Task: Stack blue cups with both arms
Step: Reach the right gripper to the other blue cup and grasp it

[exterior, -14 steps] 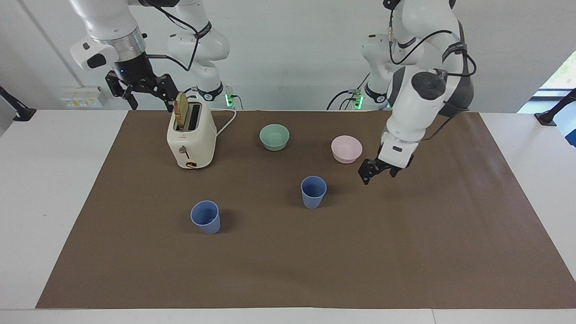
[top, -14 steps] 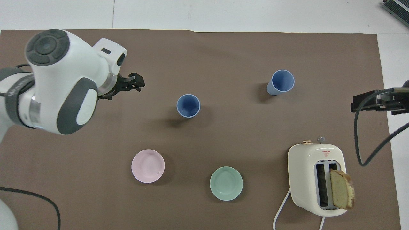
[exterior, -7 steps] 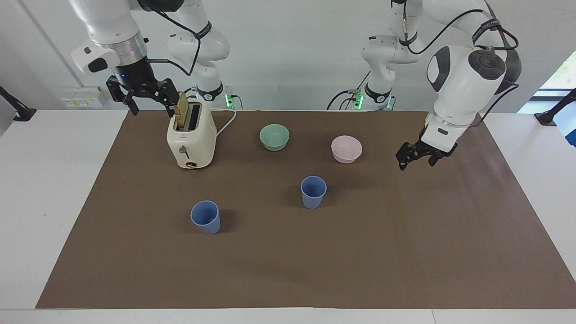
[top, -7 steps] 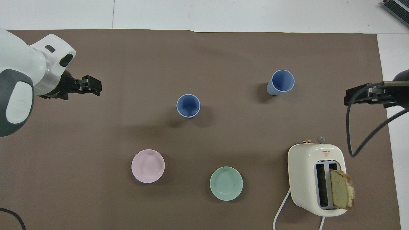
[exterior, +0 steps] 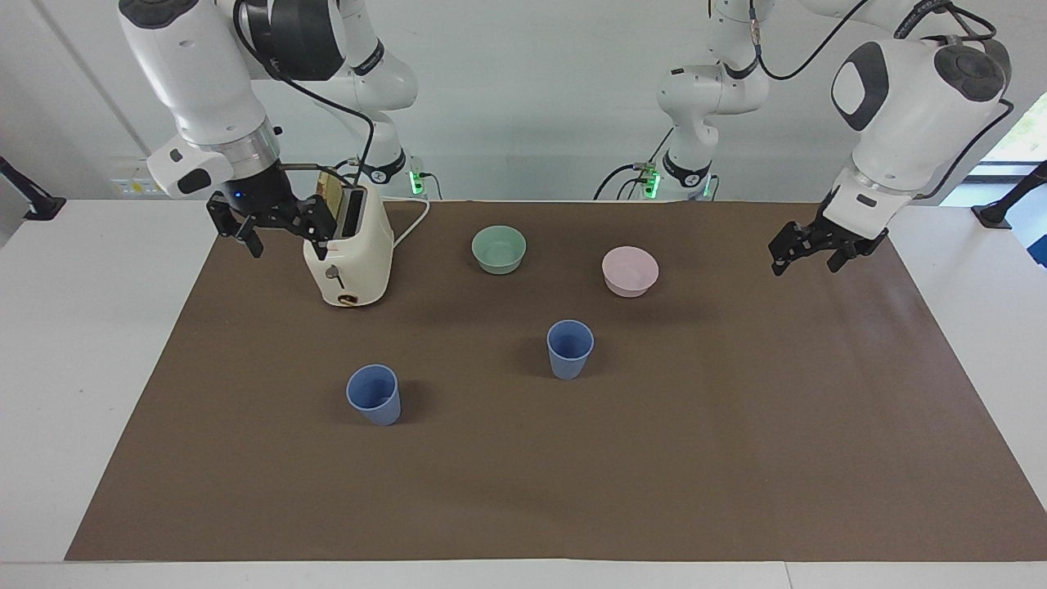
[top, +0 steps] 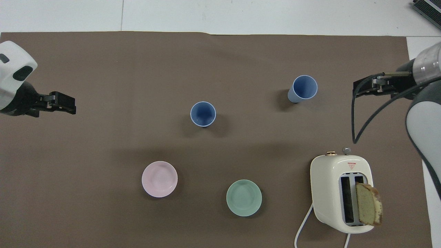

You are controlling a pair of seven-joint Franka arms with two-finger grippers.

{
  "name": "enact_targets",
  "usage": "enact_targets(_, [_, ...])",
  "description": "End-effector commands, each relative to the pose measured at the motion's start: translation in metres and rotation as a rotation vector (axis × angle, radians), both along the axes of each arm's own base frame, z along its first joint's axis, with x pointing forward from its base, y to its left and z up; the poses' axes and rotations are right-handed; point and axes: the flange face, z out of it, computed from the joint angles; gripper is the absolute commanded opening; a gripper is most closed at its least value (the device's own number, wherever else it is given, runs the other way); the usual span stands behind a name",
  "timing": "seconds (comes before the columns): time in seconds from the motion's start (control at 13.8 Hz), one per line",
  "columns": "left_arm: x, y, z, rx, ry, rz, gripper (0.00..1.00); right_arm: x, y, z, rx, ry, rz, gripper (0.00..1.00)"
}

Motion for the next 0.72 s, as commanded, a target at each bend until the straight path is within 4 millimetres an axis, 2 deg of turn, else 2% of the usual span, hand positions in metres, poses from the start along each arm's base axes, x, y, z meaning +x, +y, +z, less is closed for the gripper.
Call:
enact_targets(0.0, [-0.017, 0.006, 0.021, -0.008, -0.013, -0.014, 1.0, 0.019, -0.002, -0.024, 0.005, 0.001, 0.032, 1.0])
enact_targets(0.14, [-0.021, 0.008, 0.036, -0.007, -0.022, -0.01, 1.0, 0.034, -0.001, -0.047, -0.003, -0.004, 0.037, 1.0])
enact_targets(0.36, [-0.024, 0.011, 0.073, -0.004, -0.033, -0.022, 1.0, 0.054, 0.008, -0.088, 0.003, -0.009, 0.051, 1.0])
enact_targets(0.65, [-0.032, 0.012, 0.086, 0.005, -0.012, -0.023, 1.0, 0.063, 0.011, -0.132, 0.007, -0.012, 0.051, 1.0])
